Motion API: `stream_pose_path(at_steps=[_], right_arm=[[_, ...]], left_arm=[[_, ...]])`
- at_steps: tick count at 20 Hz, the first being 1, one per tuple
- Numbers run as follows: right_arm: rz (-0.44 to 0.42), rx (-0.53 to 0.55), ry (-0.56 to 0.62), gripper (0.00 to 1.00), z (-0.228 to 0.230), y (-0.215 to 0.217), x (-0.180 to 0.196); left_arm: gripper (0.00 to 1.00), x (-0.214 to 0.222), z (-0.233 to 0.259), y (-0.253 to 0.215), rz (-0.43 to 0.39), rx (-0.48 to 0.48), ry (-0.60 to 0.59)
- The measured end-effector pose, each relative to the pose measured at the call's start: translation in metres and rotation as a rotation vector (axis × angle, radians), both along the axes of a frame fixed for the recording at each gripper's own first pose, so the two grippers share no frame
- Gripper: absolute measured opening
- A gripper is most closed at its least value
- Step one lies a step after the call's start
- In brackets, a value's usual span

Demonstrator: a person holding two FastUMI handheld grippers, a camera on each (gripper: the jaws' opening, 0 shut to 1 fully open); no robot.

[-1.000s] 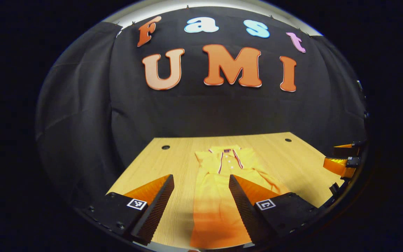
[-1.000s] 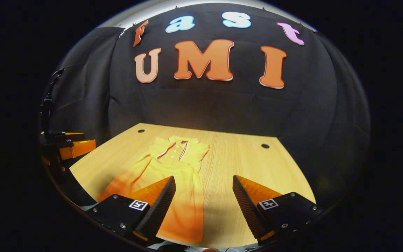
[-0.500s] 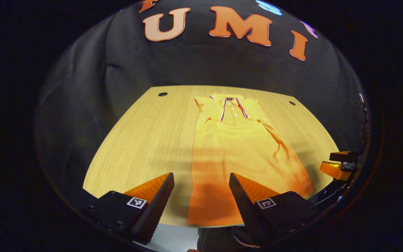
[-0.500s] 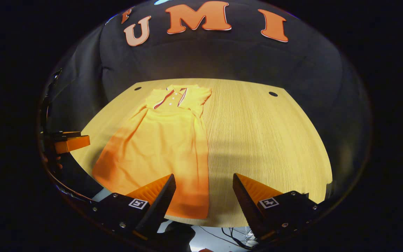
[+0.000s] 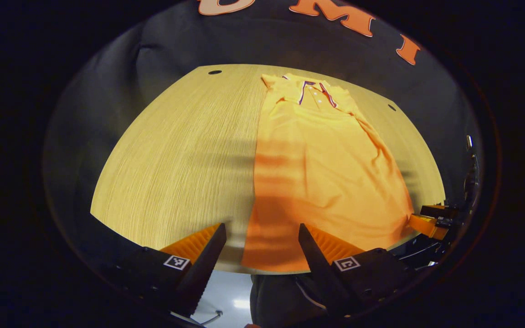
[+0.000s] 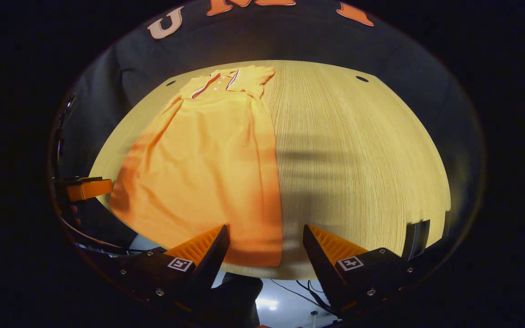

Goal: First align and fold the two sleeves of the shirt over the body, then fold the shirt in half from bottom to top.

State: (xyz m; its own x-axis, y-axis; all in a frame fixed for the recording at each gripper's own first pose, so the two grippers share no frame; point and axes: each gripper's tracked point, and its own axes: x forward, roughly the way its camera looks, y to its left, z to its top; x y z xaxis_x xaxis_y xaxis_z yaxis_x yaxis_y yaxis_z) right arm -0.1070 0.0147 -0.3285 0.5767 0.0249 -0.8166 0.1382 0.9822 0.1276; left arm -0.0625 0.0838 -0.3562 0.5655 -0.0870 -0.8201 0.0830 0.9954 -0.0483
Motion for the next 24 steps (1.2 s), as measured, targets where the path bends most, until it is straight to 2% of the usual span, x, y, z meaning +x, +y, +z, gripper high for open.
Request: stream_pose_path(at_steps=[5,7,9,10,12,13,14,15,16,17,18,19,20,21,24], right_arm=[[0.011,-0.015,0.036,0.99,-0.01,0.007,-0.001],[0.0,-0.036,0.036,0.98,-0.012,0.01,0.0],[0.052,-0.06,0.033,0.99,-0.012,0.018,0.0],[0.064,-0.06,0.032,0.97,-0.011,0.023,0.0],[0.063,-0.058,0.037,0.73,-0.011,0.022,0.003],[0.041,-0.05,0.044,0.65,-0.012,0.019,0.005],[0.006,-0.023,0.056,0.49,-0.012,0.016,0.006],[-0.025,0.024,0.065,0.32,-0.012,0.018,0.007],[-0.033,0.085,0.068,0.22,-0.01,0.023,0.008],[-0.036,0.153,0.071,0.22,-0.009,0.029,0.008],[-0.045,0.219,0.083,0.21,-0.009,0.037,0.007],[-0.063,0.261,0.095,0.21,-0.007,0.038,0.004],[-0.105,0.301,0.086,0.13,-0.017,0.04,0.008],[-0.097,0.346,0.094,0.05,-0.005,0.048,0.009],[-0.06,0.355,0.049,0.05,0.01,0.046,0.02]], left_arm=[[0.99,-0.011,-0.022,0.007,0.026,-0.003,0.094],[0.99,-0.017,-0.028,0.012,0.032,0.034,0.11],[0.96,-0.018,-0.027,0.008,-0.005,0.069,0.101],[0.96,-0.013,-0.026,0.004,-0.018,0.068,0.087],[0.94,-0.011,-0.028,-0.001,-0.036,0.067,0.094],[0.85,-0.013,-0.027,-0.003,-0.038,0.067,0.107],[0.81,-0.011,-0.028,-0.008,-0.056,0.059,0.107],[0.57,-0.009,-0.027,-0.018,-0.063,0.033,0.101],[0.32,-0.008,-0.03,-0.02,-0.056,0.041,0.109],[0.07,-0.008,-0.027,-0.02,-0.072,0.051,0.114],[0.08,-0.006,-0.028,-0.024,-0.075,0.03,0.118],[0.02,-0.005,-0.029,-0.03,-0.072,-0.01,0.121],[0.01,-0.008,-0.025,-0.031,-0.084,-0.03,0.134],[0.01,-0.006,-0.022,-0.027,-0.08,-0.02,0.126],[0.01,0.004,-0.002,-0.029,-0.091,-0.053,0.091]])
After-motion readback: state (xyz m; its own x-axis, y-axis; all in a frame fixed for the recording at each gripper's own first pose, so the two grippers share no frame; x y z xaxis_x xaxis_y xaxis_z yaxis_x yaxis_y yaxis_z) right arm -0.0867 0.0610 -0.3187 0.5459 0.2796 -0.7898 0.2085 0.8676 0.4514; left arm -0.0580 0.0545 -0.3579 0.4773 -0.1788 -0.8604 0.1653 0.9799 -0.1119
